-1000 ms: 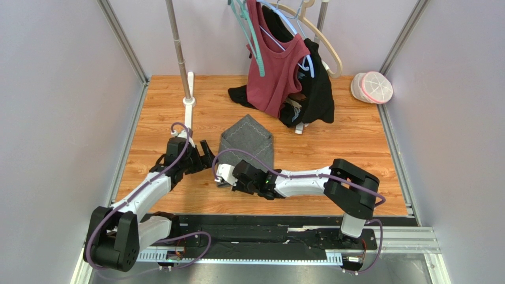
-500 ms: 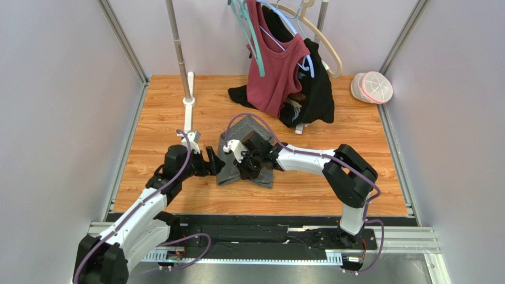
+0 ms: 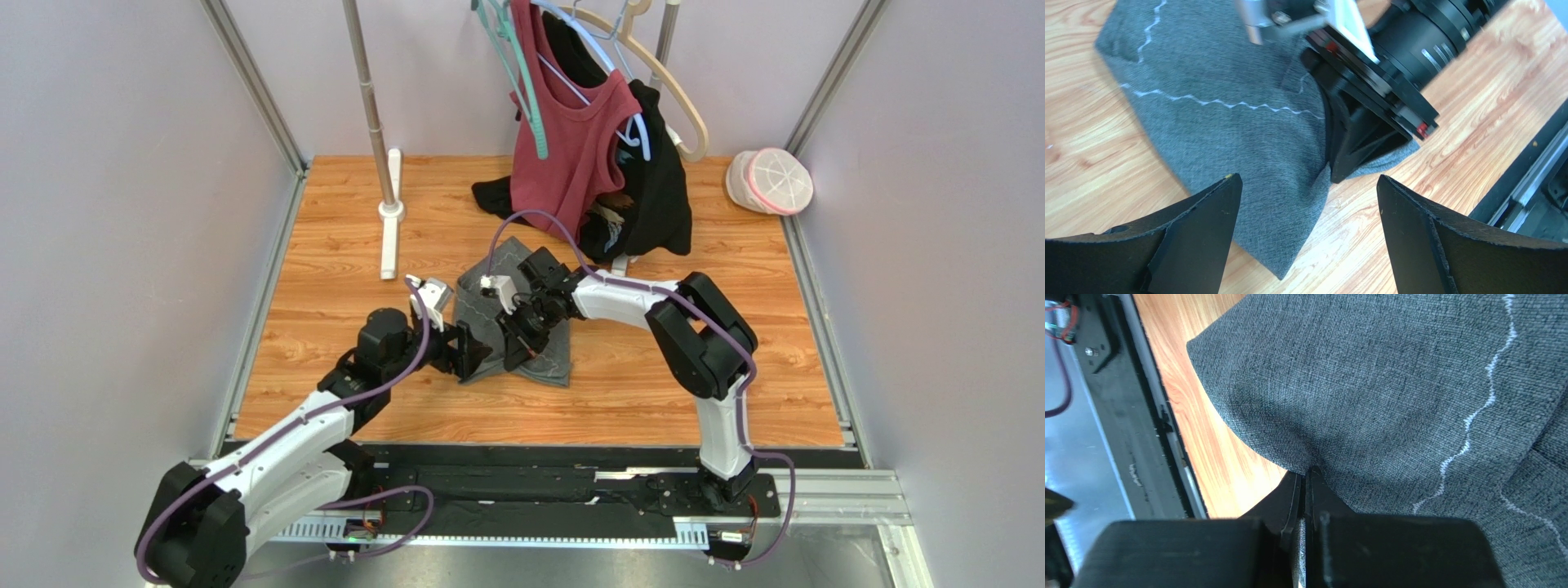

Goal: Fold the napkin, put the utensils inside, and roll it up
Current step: Roll the napkin with the utensil

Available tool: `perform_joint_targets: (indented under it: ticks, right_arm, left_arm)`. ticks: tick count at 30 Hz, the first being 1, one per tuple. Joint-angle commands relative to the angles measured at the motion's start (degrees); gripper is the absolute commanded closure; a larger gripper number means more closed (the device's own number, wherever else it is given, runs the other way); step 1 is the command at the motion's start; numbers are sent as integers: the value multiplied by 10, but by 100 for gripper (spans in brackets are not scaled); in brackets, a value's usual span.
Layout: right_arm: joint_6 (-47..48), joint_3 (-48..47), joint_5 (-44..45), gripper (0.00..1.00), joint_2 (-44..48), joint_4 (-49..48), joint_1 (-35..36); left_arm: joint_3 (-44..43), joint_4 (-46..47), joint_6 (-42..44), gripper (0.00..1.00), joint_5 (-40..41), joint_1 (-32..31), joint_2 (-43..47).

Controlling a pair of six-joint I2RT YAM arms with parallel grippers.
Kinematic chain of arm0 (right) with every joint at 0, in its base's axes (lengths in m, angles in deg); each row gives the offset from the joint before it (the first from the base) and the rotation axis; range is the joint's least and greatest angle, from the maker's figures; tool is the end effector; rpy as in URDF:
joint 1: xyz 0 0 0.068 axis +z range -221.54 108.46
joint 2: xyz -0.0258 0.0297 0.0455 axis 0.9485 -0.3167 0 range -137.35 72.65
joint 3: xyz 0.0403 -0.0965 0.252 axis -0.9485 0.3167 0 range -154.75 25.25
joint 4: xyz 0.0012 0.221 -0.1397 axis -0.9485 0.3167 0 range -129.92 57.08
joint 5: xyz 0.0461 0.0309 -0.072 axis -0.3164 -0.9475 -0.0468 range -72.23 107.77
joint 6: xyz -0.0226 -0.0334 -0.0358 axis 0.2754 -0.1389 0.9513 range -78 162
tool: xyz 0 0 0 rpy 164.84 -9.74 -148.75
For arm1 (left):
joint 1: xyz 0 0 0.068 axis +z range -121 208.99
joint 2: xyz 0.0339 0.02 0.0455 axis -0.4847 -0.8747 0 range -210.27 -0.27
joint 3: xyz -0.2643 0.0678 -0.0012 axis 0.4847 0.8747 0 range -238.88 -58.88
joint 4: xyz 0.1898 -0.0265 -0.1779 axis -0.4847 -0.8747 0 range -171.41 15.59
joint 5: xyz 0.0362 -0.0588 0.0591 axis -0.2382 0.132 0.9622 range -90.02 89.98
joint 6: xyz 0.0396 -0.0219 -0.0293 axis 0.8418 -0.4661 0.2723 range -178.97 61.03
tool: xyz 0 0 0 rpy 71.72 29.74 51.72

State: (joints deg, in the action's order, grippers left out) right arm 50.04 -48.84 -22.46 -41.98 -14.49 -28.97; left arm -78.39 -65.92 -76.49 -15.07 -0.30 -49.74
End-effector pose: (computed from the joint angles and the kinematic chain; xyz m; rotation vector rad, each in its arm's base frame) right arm 0.2764 0.2851 0.1475 -1.3620 2.3823 1.1296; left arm 0.1625 -0.1017 0.2042 0.3858 1.9793 -0.7870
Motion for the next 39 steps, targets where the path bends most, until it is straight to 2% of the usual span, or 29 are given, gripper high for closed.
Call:
perform_joint_targets:
  ticks: [1,3,8,13,17,26,36,39]
  right_arm:
    - [-6,-37,-62,100,-23,26,-16]
    - [-6,-40,-76,100,-30,30,-26]
    - [-1,-45,-102,100,-43,45,-49]
    - [7,-44,-119,100,-52,55,-57]
    - [7,-44,-122,100,-57,54,-61]
    - [5,-44,-125,100,-62,52,-64]
    - [-2,-46,-130,100,-65,48,-67]
    - [-7,-49,-139,100,-66,48,-71]
  left_arm:
    - [-4,67,54,13,-7,-29,-37]
    - [-11,75,62,16,10,-53,-57]
    - [-32,105,86,17,28,-101,-127]
    - [-58,110,109,18,40,-117,-170]
    - [-69,111,116,18,35,-119,-191]
    - [-78,106,72,19,-5,-120,-247]
    - [-76,72,32,20,25,-120,-277]
    - [-80,59,28,23,24,-121,-285]
